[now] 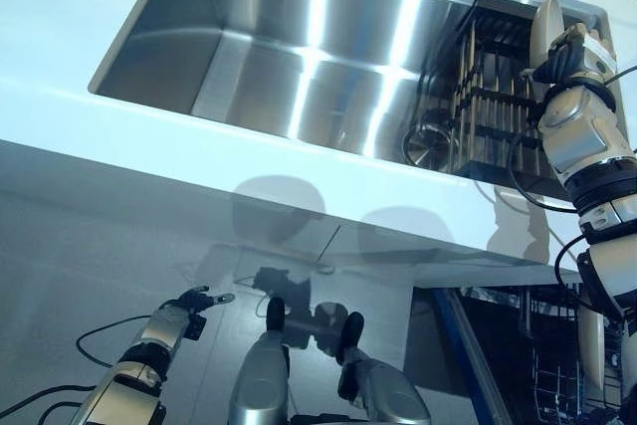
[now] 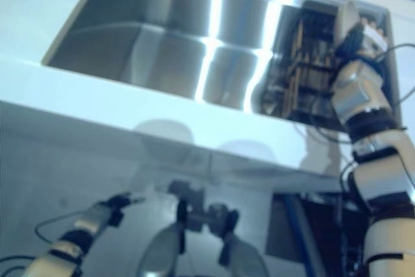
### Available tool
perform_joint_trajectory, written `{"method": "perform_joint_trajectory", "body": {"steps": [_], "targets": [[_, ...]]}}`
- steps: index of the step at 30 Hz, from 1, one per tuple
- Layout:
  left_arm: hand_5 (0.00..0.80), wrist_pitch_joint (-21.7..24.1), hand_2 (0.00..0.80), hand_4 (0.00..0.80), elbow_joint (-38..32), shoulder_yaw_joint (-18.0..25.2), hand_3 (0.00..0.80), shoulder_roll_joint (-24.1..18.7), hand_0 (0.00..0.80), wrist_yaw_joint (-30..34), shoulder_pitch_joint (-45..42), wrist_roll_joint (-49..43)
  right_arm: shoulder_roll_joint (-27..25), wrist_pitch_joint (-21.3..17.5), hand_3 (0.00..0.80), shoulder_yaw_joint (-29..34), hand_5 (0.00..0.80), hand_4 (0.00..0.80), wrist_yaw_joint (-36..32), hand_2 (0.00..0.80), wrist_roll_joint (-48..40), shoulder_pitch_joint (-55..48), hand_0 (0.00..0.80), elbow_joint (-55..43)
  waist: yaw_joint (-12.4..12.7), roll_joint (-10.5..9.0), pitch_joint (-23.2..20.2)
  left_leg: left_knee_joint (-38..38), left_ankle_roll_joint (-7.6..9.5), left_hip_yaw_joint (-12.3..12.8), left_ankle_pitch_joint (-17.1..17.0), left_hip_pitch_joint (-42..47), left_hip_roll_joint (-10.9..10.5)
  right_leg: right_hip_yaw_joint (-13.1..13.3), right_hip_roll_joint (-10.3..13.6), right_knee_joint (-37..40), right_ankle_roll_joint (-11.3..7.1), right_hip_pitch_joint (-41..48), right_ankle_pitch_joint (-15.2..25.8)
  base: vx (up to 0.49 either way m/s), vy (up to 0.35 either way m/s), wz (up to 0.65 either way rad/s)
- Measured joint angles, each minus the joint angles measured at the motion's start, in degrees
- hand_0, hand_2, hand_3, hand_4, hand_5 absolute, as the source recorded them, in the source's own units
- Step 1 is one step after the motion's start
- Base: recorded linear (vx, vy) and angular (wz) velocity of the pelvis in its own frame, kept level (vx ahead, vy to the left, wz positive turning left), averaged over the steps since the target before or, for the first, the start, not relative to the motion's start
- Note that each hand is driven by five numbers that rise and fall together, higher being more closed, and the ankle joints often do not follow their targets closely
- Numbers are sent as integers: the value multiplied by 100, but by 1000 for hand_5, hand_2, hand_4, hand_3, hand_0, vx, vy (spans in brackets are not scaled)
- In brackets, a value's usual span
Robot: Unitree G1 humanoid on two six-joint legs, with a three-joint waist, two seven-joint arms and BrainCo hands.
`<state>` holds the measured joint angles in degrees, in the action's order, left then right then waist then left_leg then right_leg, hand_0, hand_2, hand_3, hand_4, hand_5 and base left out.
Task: Take plates into dishwasher
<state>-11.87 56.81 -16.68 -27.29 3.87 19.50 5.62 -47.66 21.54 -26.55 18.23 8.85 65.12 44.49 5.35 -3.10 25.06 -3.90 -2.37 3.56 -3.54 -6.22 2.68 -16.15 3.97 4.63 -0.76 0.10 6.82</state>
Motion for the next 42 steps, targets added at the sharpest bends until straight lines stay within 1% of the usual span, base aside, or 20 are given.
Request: {"method": "perform_joint_trajectory", "body": {"steps": [3,7,11,13,17,21,25,29,35,39,42], "targets": [[0,69,0,0,-29,5,0,4,0,1,-142,-27,-9,-99,800,158,800,800,61,800,-7,-157,800,-205,4,-27,-88,88,0,77,-1,168,-6,65,0,16,-8,100,-4,8,91,-10],[0,137,0,0,-88,9,0,12,0,4,-375,-36,-21,-212,800,356,800,800,102,800,-97,-435,800,-452,-14,-63,-311,161,1,118,1,281,-16,112,10,20,-23,165,-15,5,102,-5],[0,163,0,0,-153,10,0,47,0,6,-649,-37,-24,-375,800,480,800,800,102,800,-304,-791,800,-775,-67,-71,-614,297,6,166,-30,373,-30,152,23,22,-30,171,-19,0,111,-5],[0,184,0,0,-154,27,0,69,0,10,-747,-38,-23,-488,800,529,800,800,86,800,-484,-876,800,-887,-137,-66,-705,358,16,177,-66,408,-43,160,29,23,-39,174,-12,-13,119,-3],[0,230,0,0,-154,73,0,161,0,46,-886,-38,-51,-767,800,677,800,800,-24,800,-712,-1048,800,-1108,-162,-57,-850,538,27,266,-126,551,-51,264,33,27,-53,181,-1,-20,111,-12],[0,270,0,0,-161,172,0,193,0,74,-989,-39,-128,-1003,800,883,800,800,-130,800,-855,-1255,800,-1512,-199,-52,-956,737,41,291,-213,705,-64,297,32,31,-66,222,-7,-20,115,-5],[0,288,0,0,-159,209,0,275,0,74,-1158,-41,-222,-1174,800,1019,800,800,-258,800,-1000,-1386,800,-1645,-290,-51,-1113,876,36,346,-243,847,-78,319,34,50,-101,291,-32,-14,113,-3],[0,324,0,0,-155,210,0,289,0,74,-1281,-49,-291,-1230,800,1077,800,800,-390,800,-1193,-1504,800,-1799,-305,-60,-1315,888,41,393,-232,895,-91,351,35,51,-110,317,-37,-26,106,-5],[0,382,0,0,-148,208,0,377,0,86,-1493,-116,-315,-1242,800,1294,800,800,-524,800,-1856,-1619,800,-1960,-320,-84,-1569,911,35,451,-227,986,-86,423,39,60,-143,363,-63,-54,98,-6],[0,396,0,0,-133,208,0,377,0,86,-1611,-253,-494,-1245,800,1366,800,800,-568,800,-2137,-1632,800,-1991,-318,-115,-1676,913,33,541,-223,1047,-78,477,48,60,-147,374,-60,-71,89,-10],[0,444,0,0,-120,208,0,375,0,86,-1688,-254,-705,-1248,800,1497,800,800,-582,800,-2227,-1664,800,-2008,-386,-163,-1745,913,34,572,-219,1051,-86,503,48,60,-164,364,-48,-74,76,-5]]}}
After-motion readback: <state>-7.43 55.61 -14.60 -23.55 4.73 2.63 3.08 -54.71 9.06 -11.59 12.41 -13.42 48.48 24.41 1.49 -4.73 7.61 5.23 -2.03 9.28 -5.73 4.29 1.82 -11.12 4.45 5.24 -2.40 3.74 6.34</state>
